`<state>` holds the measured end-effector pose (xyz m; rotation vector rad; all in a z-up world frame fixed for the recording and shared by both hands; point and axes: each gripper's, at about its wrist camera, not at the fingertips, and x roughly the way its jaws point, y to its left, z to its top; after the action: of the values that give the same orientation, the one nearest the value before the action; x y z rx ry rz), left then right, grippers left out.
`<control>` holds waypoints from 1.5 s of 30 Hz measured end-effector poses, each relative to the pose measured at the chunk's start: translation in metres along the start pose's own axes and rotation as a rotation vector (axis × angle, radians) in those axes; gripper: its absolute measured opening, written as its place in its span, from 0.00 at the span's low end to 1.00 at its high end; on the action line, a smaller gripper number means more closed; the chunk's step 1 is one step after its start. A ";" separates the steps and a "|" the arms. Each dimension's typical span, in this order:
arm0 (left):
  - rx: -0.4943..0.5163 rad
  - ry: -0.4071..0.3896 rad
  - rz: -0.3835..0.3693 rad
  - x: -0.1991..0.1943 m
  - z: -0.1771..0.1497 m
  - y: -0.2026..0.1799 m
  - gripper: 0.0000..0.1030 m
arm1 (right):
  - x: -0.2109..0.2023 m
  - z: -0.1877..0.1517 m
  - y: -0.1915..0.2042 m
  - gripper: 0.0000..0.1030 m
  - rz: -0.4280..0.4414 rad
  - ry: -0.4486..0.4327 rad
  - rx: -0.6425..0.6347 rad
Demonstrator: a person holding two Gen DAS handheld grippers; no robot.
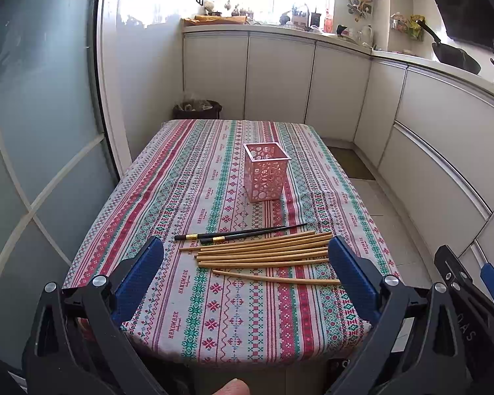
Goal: Organize utensils
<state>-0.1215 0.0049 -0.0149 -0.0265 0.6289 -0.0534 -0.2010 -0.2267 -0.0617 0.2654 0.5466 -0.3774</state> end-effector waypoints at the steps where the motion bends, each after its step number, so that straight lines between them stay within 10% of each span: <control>1: 0.002 0.003 0.001 0.000 0.001 -0.001 0.93 | 0.001 0.001 0.000 0.93 0.001 0.002 0.001; 9: 0.153 0.120 -0.064 0.038 0.005 -0.019 0.93 | 0.031 0.010 -0.018 0.93 0.065 0.100 0.109; 13: 0.347 0.273 -0.277 0.076 0.021 -0.039 0.93 | 0.068 0.018 -0.050 0.93 0.221 0.263 0.307; 16: 0.505 0.222 -0.425 0.081 0.044 -0.057 0.93 | 0.096 0.016 -0.075 0.93 0.262 0.339 0.443; 19: 0.645 0.450 -0.583 0.127 0.051 -0.084 0.93 | 0.115 0.013 -0.091 0.93 0.232 0.350 0.505; 22: 0.703 0.657 -0.371 0.190 0.034 -0.094 0.92 | 0.133 0.013 -0.099 0.93 0.254 0.401 0.550; 26: 0.694 0.795 -0.337 0.247 0.022 -0.091 0.56 | 0.159 0.008 -0.103 0.93 0.289 0.500 0.617; 29: 0.651 0.861 -0.332 0.273 0.025 -0.081 0.53 | 0.177 0.003 -0.100 0.93 0.348 0.578 0.659; 37: 0.714 0.884 -0.334 0.294 0.031 -0.080 0.18 | 0.196 0.004 -0.075 0.93 0.416 0.647 0.629; 45: 0.772 0.920 -0.360 0.328 0.042 -0.089 0.13 | 0.204 -0.003 -0.075 0.93 0.398 0.682 0.639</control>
<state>0.1643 -0.1028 -0.1705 0.6667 1.4793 -0.6816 -0.0729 -0.3497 -0.1870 1.1277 1.0104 -0.0493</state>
